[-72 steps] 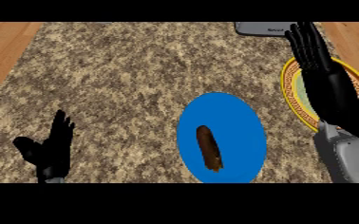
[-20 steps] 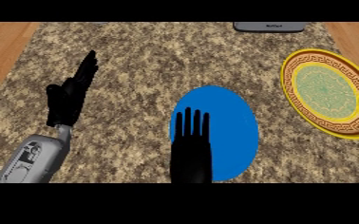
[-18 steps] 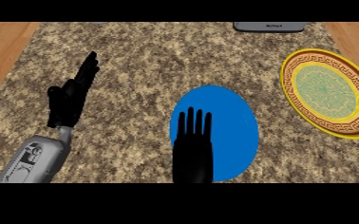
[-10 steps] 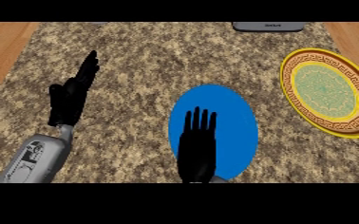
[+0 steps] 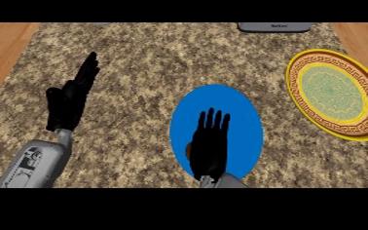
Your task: Pick the sweet potato from the plate and place it in the plate
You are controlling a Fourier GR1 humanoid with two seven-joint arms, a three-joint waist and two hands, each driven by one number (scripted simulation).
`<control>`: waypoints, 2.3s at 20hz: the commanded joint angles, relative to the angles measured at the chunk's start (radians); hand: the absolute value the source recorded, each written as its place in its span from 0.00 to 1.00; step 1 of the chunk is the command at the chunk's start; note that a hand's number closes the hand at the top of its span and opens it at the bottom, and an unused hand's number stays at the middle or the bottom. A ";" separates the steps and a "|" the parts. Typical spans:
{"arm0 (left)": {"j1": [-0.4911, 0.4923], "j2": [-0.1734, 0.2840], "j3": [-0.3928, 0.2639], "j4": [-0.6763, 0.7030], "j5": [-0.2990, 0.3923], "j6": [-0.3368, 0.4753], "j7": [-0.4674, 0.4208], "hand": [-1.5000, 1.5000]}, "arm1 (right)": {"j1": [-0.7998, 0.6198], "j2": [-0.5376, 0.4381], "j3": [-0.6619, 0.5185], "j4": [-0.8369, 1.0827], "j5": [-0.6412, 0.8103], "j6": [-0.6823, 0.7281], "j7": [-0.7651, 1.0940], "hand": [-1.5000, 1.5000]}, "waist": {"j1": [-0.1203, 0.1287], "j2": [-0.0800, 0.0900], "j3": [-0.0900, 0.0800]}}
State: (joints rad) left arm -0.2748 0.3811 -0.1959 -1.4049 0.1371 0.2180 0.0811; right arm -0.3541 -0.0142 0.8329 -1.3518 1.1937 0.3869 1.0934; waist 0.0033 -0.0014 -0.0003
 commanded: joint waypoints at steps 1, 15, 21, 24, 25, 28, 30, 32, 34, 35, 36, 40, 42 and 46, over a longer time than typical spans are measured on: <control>0.022 0.022 0.038 0.006 0.018 -0.054 -0.013 0.50 | 0.003 0.013 0.029 0.014 -0.003 0.019 0.170 0.00 | 0.004 0.001 0.000; 0.001 -0.061 0.060 0.002 -0.077 -0.054 0.006 0.50 | -0.058 0.014 -0.009 0.078 0.190 -0.113 -0.035 1.00 | -0.001 0.001 0.000; 0.063 -0.034 0.105 0.017 -0.051 -0.015 -0.007 0.50 | 0.094 -0.407 -0.370 -0.116 -0.120 -0.286 -0.369 1.00 | -0.132 0.005 0.017; 0.069 -0.033 0.120 0.016 -0.046 -0.005 -0.008 0.50 | 0.096 -0.508 -0.488 -0.156 -0.211 -0.367 -0.505 1.00 | -0.150 -0.007 0.018; 0.079 -0.032 0.122 0.012 -0.045 -0.004 -0.008 0.50 | 0.093 -0.536 -0.528 -0.167 -0.244 -0.387 -0.548 1.00 | -0.147 -0.012 0.018; 0.080 -0.020 0.130 0.007 -0.046 -0.005 -0.011 0.50 | 0.086 -0.602 -0.641 -0.199 -0.345 -0.473 -0.696 1.00 | -0.147 -0.016 0.021; 0.090 -0.032 0.123 -0.001 -0.046 -0.004 -0.019 0.50 | 0.093 -0.646 -0.713 -0.207 -0.428 -0.499 -0.798 1.00 | -0.147 -0.017 0.020; 0.097 -0.030 0.122 -0.004 -0.035 -0.018 -0.017 0.50 | 0.100 -0.684 -0.779 -0.193 -0.515 -0.514 -0.916 1.00 | -0.128 -0.010 0.019; 0.109 -0.025 0.123 -0.010 -0.038 -0.020 -0.024 0.50 | 0.118 -0.705 -0.834 -0.188 -0.613 -0.522 -1.043 1.00 | -0.114 -0.010 0.019; 0.101 -0.025 0.115 -0.022 -0.038 -0.027 -0.016 0.50 | 0.113 -0.726 -0.874 -0.172 -0.667 -0.504 -1.093 1.00 | -0.108 -0.010 0.018; 0.093 -0.025 0.117 -0.018 -0.041 -0.024 -0.022 0.50 | 0.108 -0.750 -0.905 -0.166 -0.723 -0.473 -1.153 1.00 | -0.109 -0.008 0.016; 0.090 -0.036 0.103 -0.016 -0.048 -0.032 -0.047 0.50 | 0.149 -0.803 -1.028 -0.030 -0.932 -0.357 -1.407 1.00 | -0.066 0.007 0.011; 0.077 -0.037 0.095 -0.026 -0.034 -0.059 -0.045 0.50 | 0.123 -0.874 -1.100 0.091 -1.002 -0.257 -1.492 1.00 | -0.029 0.012 0.007; 0.007 -0.041 0.076 -0.035 -0.050 -0.065 0.013 0.50 | 0.113 -0.915 -1.134 0.342 -1.039 -0.139 -1.713 1.00 | 0.008 0.014 0.006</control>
State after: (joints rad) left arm -0.2153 0.3428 -0.1120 -1.4362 0.0845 0.1719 0.0662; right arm -0.2182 -0.8773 -0.2418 -1.2019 0.2283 0.1417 -0.4382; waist -0.0265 0.0067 0.0078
